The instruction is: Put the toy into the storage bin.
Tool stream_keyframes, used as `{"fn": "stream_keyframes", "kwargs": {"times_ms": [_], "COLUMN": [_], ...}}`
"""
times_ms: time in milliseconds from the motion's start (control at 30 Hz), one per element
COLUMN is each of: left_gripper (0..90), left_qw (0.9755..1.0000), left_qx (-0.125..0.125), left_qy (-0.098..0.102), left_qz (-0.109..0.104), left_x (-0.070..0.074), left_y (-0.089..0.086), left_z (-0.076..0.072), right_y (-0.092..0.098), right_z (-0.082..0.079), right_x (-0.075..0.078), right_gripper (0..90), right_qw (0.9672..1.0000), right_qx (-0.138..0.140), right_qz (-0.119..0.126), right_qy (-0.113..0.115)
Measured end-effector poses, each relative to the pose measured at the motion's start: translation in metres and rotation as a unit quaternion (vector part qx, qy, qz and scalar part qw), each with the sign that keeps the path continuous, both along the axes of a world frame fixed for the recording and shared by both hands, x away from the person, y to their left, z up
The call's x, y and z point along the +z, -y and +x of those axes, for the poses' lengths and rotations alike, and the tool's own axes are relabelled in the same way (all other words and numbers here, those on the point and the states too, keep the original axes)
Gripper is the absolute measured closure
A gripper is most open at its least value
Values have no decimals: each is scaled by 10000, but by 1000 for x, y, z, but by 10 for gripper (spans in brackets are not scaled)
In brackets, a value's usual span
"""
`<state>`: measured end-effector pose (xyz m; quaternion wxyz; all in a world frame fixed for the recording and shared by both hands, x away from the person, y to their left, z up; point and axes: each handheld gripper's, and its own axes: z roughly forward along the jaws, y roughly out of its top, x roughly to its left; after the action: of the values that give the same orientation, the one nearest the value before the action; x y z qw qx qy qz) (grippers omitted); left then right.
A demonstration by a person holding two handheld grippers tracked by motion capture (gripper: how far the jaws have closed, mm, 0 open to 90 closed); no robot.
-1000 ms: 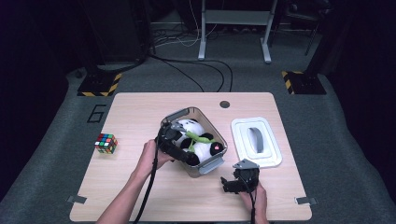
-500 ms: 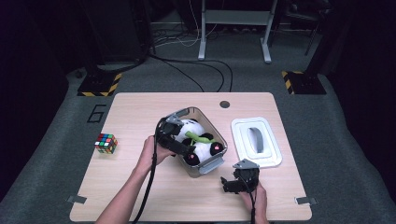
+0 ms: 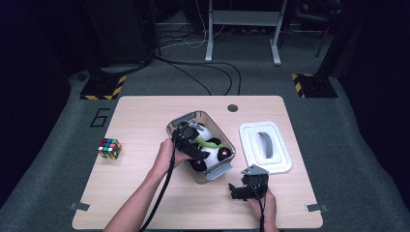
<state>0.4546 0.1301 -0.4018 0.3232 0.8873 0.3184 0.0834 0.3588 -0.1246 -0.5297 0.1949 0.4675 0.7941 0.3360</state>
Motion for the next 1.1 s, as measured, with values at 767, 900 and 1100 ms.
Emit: {"fn": "stream_keyframes", "kwargs": {"times_ms": [767,900,1100], "left_gripper": [51,35,41], "left_qw": [9998,9999,9994], "left_qx": [-165,-109,-154], "left_qy": [50,-131,-51], "left_qz": [123,-6,-296], "left_x": [1,-7,3], "left_y": [-12,-12,-15], "left_z": [-22,-16,-20], "right_y": [0,0,0], "right_z": [0,0,0], "right_x": [0,0,0], "right_gripper": [6,6,7], "right_qw": [10000,10000,10000], "right_qx": [-13,9,-2], "right_qz": [4,-7,2], "right_qy": [-5,11,1]}}
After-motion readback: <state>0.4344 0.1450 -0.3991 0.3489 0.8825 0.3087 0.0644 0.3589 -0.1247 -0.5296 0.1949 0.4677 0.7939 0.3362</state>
